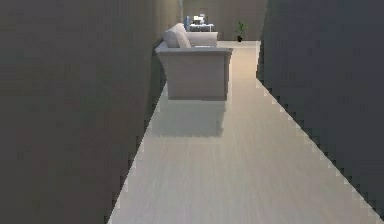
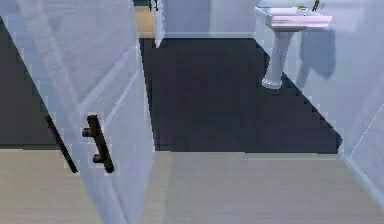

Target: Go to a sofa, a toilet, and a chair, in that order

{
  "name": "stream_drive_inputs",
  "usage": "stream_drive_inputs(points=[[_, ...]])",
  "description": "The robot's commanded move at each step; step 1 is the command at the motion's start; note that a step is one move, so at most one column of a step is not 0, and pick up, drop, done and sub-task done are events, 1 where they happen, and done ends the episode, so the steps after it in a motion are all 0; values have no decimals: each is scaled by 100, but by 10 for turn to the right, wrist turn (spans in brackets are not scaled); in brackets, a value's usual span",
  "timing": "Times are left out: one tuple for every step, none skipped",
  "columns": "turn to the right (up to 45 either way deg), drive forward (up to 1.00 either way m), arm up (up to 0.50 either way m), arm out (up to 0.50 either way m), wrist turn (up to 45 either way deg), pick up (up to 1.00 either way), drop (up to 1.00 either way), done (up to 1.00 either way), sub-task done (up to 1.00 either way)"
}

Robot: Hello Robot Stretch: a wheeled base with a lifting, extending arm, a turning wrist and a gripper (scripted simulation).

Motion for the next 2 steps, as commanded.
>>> stream_drive_inputs(points=[[0,60,0,0,0,0,0,0,0],[30,0,0,0,0,0,0,0,0]])
